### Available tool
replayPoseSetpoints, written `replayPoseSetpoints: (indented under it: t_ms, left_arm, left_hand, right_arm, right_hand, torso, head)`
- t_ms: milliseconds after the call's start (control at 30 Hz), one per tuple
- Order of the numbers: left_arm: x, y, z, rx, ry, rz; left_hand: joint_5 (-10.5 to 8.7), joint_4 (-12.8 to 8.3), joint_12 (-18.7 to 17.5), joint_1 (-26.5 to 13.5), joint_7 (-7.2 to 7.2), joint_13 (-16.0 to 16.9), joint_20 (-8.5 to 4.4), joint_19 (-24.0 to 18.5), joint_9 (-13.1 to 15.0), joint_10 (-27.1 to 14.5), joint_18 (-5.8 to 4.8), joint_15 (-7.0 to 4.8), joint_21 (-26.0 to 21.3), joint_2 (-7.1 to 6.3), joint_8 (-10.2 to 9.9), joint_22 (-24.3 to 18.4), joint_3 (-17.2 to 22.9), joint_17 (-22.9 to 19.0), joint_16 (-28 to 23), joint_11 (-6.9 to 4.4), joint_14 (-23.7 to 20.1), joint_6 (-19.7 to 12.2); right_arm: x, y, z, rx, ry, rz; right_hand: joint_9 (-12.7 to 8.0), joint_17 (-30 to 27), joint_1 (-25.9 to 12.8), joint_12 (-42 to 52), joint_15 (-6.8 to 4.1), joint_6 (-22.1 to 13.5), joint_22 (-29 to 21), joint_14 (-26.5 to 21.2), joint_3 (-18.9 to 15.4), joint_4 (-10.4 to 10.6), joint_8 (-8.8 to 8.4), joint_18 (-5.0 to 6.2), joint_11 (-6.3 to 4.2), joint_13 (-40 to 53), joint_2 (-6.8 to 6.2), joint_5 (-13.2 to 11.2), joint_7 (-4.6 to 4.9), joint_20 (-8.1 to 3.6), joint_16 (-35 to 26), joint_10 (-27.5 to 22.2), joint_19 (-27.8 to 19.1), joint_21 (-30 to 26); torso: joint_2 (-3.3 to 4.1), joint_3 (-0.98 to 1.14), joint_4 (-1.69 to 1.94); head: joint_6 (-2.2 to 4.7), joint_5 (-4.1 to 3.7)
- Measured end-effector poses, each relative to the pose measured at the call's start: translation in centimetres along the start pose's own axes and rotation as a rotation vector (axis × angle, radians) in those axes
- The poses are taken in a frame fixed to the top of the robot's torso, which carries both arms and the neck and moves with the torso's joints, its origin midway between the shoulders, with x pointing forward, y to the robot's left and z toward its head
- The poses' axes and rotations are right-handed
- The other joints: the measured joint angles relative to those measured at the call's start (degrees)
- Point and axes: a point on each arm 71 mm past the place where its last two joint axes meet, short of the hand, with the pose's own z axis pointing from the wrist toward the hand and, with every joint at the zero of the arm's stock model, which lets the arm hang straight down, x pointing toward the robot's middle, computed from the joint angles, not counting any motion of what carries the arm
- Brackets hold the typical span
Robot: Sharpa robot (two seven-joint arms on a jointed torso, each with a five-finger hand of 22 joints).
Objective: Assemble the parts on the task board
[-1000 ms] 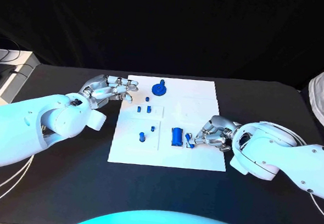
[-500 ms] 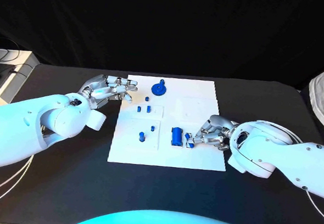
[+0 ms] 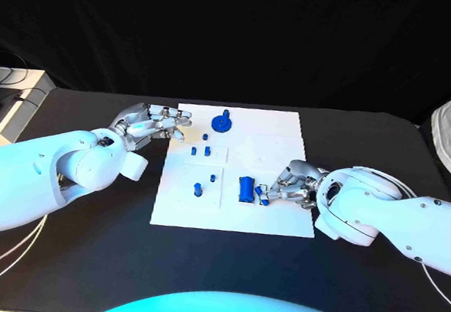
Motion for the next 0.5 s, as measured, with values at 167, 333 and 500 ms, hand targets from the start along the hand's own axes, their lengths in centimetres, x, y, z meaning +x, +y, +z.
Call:
replayPoseSetpoints:
  t_ms: [167,333,500]
  left_arm:
    - [-0.01,0.00,-0.01,0.000,0.000,0.000]
    - [-0.04,0.00,-0.02,0.000,-0.001,0.000]
    - [-0.06,0.00,-0.03,0.000,-0.001,0.000]
  left_hand:
    - [0.00,0.00,0.00,0.00,0.00,0.00,0.00,0.00,0.00,0.00,0.00,0.00,0.00,0.00,0.00,0.00,0.00,0.00,0.00,0.00,0.00,0.00]
    - [0.00,0.00,0.00,0.00,0.00,0.00,0.00,0.00,0.00,0.00,0.00,0.00,0.00,0.00,0.00,0.00,0.00,0.00,0.00,0.00,0.00,0.00]
    - [0.00,0.00,0.00,0.00,0.00,0.00,0.00,0.00,0.00,0.00,0.00,0.00,0.00,0.00,0.00,-0.01,0.00,0.00,0.00,0.00,0.00,0.00]
  right_arm:
    - [-0.06,-0.03,0.26,0.008,-0.004,-0.011]
    - [-0.11,0.03,0.49,0.011,-0.007,-0.027]
    - [-0.13,0.21,0.55,0.007,-0.010,-0.043]
  right_hand:
    - [0.54,0.05,0.00,0.00,-0.19,0.28,0.00,0.19,0.00,0.00,0.50,0.00,-0.18,-0.01,0.00,0.00,-0.28,0.00,0.00,0.18,0.00,0.21]
    - [1.14,0.05,0.01,0.00,-0.40,0.45,0.05,-0.01,0.64,-0.64,1.06,0.00,-0.21,-0.01,0.00,-0.03,-0.45,0.00,0.00,0.21,0.00,0.21]
    - [1.87,-0.04,1.25,0.00,-0.61,0.59,0.05,0.19,2.26,-2.92,2.05,0.00,-0.41,-0.02,0.01,-0.24,-0.59,-0.43,0.00,0.41,0.00,0.21]
  torso:
    - [-0.01,0.03,-0.01]
    - [0.00,0.04,-0.01]
    - [-0.01,0.05,0.00]
  head:
    - [-0.02,0.01]
    - [-0.02,0.01]
    - [-0.04,-0.02]
